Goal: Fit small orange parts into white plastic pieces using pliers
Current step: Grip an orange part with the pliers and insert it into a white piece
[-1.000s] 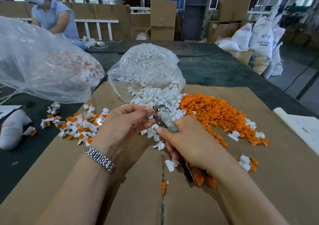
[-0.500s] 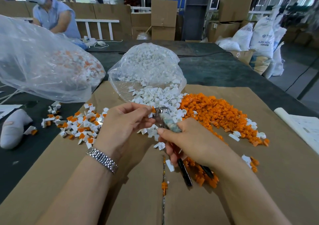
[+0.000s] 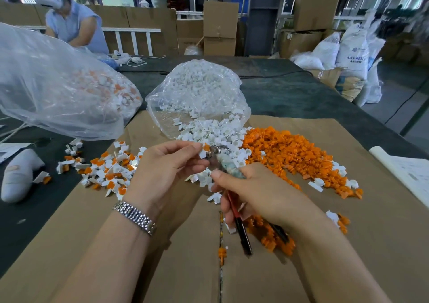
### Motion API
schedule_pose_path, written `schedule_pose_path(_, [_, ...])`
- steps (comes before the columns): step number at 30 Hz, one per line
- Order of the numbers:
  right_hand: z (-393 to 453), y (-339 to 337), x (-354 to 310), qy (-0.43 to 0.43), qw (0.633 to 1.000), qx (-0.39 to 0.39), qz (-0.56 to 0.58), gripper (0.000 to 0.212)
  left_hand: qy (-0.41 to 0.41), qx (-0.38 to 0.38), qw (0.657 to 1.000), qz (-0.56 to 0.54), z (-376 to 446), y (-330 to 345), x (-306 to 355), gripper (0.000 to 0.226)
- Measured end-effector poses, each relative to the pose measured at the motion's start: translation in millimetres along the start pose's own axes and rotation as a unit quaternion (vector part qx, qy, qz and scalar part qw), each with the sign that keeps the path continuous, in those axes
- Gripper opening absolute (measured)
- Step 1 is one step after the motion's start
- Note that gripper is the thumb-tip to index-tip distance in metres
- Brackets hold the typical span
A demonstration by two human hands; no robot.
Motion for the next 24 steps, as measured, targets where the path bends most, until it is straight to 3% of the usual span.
schedule_pose_path(2, [-4.4, -6.5, -3.7, 0.005, 0.999, -0.011, 0.047, 0.048, 0.000, -0.009, 1.000, -0.016, 0.1, 1.2, 2.1, 0.009])
schedule_pose_path(5, [-11.3, -32.7, -5.2, 0.019, 0.998, 0.031, 0.044, 0.060, -0.007, -0.038, 0.999, -0.030, -0.7, 7.0, 2.5, 0.011])
schedule_pose_path(7, [-13.3, -58.3, -3.3, 0.031, 0.993, 0.107, -0.048, 0.064, -0.013, -0.050, 0.998, -0.029, -1.1, 9.2, 2.0, 0.009])
schedule_pose_path(11, [-6.5, -91.0, 2.3, 0.057, 0.934, 0.231, -0.265, 0.054, -0.042, -0.066, 0.997, -0.016, -1.2, 11.8, -3.3, 0.006])
schedule_pose_path(17, [5.8, -83.5, 31.4, 0.130, 0.867, 0.240, -0.418, 0.047, -0.070, -0.094, 0.993, 0.004, -4.1, 16.5, -12.1, 0.008])
schedule_pose_path(21, [10.9, -77.8, 34.4, 0.133, 0.853, 0.233, -0.447, 0.055, -0.077, -0.107, 0.990, 0.040, -4.6, 18.3, -14.9, 0.005])
schedule_pose_path(23, [12.2, -76.3, 25.0, 0.089, 0.857, 0.247, -0.444, 0.060, -0.083, -0.101, 0.990, 0.047, -3.6, 17.0, -16.9, 0.004])
schedule_pose_path(24, [12.8, -73.0, 13.4, 0.027, 0.872, 0.257, -0.416, 0.056, -0.089, -0.097, 0.990, 0.049, -3.0, 16.3, -18.9, 0.006])
Point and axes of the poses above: each hand's wrist, its own z-axis towards the middle knuckle, its own y-axis out of the palm, x = y × z, the point moved 10 cm from there along z, towards the middle knuckle, and after that the axes turned 8 degrees about -z, right-handed, at the moved point
